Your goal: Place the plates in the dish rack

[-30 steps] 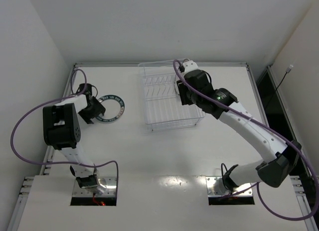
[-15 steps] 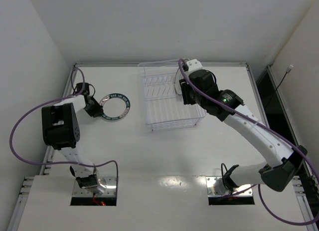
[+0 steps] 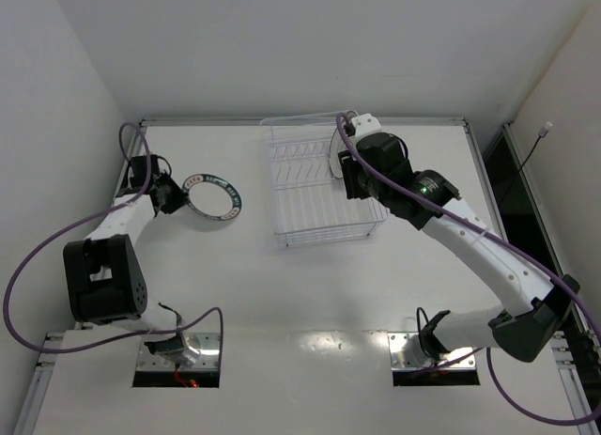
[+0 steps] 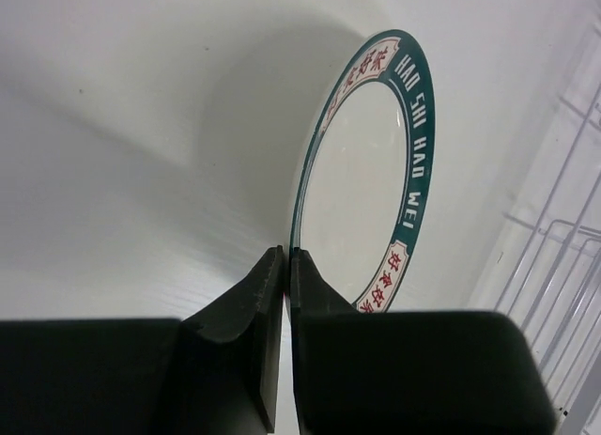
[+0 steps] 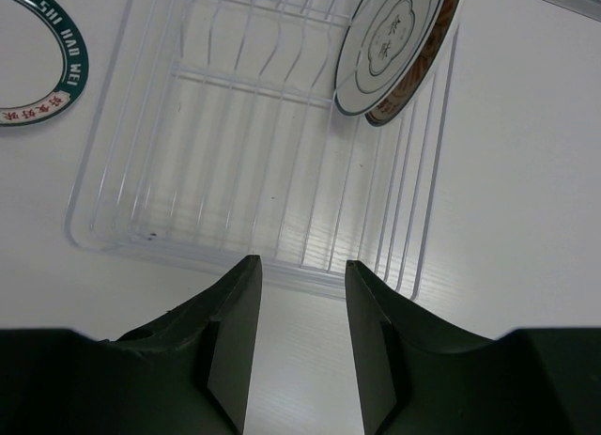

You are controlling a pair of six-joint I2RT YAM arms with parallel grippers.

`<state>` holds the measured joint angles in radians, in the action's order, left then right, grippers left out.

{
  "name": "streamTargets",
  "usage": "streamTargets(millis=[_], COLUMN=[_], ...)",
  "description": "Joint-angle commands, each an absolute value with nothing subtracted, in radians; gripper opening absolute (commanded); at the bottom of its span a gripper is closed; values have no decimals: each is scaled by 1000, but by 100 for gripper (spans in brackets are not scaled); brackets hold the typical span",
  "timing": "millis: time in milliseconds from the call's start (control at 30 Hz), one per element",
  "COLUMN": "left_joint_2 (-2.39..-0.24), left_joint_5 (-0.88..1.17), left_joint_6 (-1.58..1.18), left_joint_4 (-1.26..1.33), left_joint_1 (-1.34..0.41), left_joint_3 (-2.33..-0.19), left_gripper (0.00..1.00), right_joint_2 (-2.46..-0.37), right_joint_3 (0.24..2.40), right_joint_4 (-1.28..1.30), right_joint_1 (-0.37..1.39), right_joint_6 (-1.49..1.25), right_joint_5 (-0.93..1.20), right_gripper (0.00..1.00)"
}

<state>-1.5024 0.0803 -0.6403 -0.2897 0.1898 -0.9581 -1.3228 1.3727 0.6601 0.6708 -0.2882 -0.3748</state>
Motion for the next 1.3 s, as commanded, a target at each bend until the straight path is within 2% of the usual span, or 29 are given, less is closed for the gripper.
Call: streamTargets(millis=[0, 433, 800, 900, 1000, 1167, 1267], left_joint_2=[-1466, -1264, -1106, -1075, -1026, -996, -996], left_joint_5=[104, -9, 44, 55, 69, 152, 239], left_joint_6=[-641, -612, -548, -548, -525, -502, -492], left_joint_4=[-229, -180, -84, -66, -45, -3, 30], left_joint_1=[189, 101, -8, -31, -46, -75, -84], left_joint_3=[-937, -905, -839, -828, -819, -810, -810], left_gripper=[0, 0, 0, 0, 0, 0, 0], right_joint_2=[-1295, -1295, -1295, -1295, -1295, -1295, -1295], right_joint_3=[1368, 1359, 1350, 1350, 1316, 1237, 1165], right_joint_4=[647, 647, 638, 618, 568, 453, 338], right_joint_1=[667, 667, 667, 667, 644, 586, 534], right_joint_6=[-293, -293, -293, -284, -284, -310, -348], right_joint_5=[-365, -356, -347, -266, -142, 60, 287], right_gripper=[38, 38, 38, 47, 52, 53, 55])
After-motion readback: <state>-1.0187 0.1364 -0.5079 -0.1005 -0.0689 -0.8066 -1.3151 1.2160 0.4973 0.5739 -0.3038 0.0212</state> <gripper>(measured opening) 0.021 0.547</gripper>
